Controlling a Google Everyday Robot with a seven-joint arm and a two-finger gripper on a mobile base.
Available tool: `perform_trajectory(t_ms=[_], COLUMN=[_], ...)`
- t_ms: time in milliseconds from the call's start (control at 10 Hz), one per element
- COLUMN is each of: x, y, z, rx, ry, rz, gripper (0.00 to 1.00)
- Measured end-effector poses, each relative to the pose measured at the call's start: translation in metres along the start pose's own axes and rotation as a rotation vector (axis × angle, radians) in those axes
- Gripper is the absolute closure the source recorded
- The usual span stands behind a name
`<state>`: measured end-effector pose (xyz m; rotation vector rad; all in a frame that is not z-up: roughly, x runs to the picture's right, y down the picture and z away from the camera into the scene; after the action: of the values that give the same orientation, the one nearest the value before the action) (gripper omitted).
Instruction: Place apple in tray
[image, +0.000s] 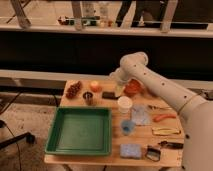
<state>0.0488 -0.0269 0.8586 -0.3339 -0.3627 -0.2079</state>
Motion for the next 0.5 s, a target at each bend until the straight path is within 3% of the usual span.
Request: perform_trajectory(t_ms=[200, 500], x=[-0.015, -0.017], y=[-0.016, -0.039], z=[0.022, 0.040], rx=[0.011, 0.026], ry=[-0.029, -0.045], rz=[-0.043, -0.078], gripper=[0.20, 0.20])
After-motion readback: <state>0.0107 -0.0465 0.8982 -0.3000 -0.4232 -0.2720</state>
